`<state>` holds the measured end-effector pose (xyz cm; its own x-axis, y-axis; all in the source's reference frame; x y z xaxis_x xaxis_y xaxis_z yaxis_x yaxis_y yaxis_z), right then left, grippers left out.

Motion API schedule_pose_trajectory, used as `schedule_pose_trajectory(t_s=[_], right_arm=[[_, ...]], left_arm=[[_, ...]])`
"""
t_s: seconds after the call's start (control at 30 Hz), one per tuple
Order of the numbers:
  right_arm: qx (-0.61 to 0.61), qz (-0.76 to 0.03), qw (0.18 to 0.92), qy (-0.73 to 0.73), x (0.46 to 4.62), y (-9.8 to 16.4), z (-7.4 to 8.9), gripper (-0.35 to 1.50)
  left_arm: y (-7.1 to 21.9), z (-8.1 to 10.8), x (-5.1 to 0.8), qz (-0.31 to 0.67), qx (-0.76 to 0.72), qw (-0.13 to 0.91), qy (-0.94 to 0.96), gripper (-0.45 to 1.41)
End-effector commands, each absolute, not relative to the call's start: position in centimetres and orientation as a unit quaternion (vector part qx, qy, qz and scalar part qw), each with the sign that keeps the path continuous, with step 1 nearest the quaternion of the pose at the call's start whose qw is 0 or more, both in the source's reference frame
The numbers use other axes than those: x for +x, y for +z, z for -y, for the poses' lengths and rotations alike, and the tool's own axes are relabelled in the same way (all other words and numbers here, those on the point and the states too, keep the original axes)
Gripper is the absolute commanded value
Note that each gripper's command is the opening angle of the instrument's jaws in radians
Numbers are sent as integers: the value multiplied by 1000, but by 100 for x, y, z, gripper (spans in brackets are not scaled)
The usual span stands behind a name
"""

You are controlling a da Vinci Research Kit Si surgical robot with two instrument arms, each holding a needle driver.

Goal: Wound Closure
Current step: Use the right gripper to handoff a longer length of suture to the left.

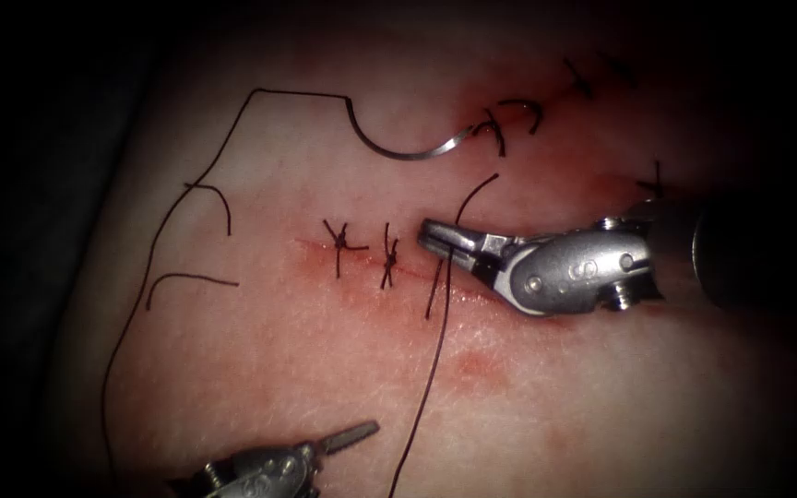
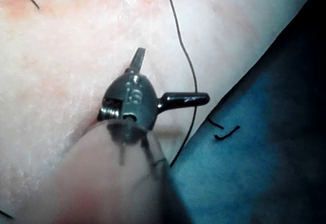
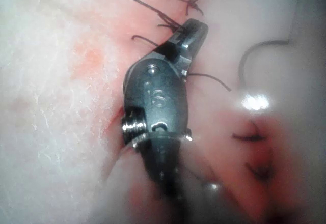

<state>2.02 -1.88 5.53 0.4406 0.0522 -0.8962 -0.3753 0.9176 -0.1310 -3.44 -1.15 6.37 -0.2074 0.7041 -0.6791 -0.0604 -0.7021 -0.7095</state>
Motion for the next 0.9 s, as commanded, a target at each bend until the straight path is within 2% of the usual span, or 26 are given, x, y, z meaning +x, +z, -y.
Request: schedule_pose_trajectory(t_s=[0.03,0.27,0.5,0.57,0.6,0.63,0.67,0.9], right_arm=[[-157,-514,833,128,209,560,190,-35],[-159,-512,834,126,208,563,188,-35],[-160,-511,835,126,208,567,187,-35],[-161,-511,835,126,208,567,187,-35],[-161,-511,835,126,209,566,188,-35],[-161,-511,835,126,209,566,188,-35],[-161,-511,835,126,209,565,188,-35],[-160,-514,834,124,209,559,196,-35]], left_arm=[[644,122,-350,289,-573,263,721,88],[631,132,-354,326,-592,233,699,71],[618,137,-357,361,-609,201,677,32],[621,135,-357,370,-609,201,672,14],[624,135,-357,371,-610,198,671,-1],[627,133,-357,374,-612,194,669,-37],[630,132,-357,375,-613,192,668,-45],[644,106,-337,357,-637,213,649,-45]])
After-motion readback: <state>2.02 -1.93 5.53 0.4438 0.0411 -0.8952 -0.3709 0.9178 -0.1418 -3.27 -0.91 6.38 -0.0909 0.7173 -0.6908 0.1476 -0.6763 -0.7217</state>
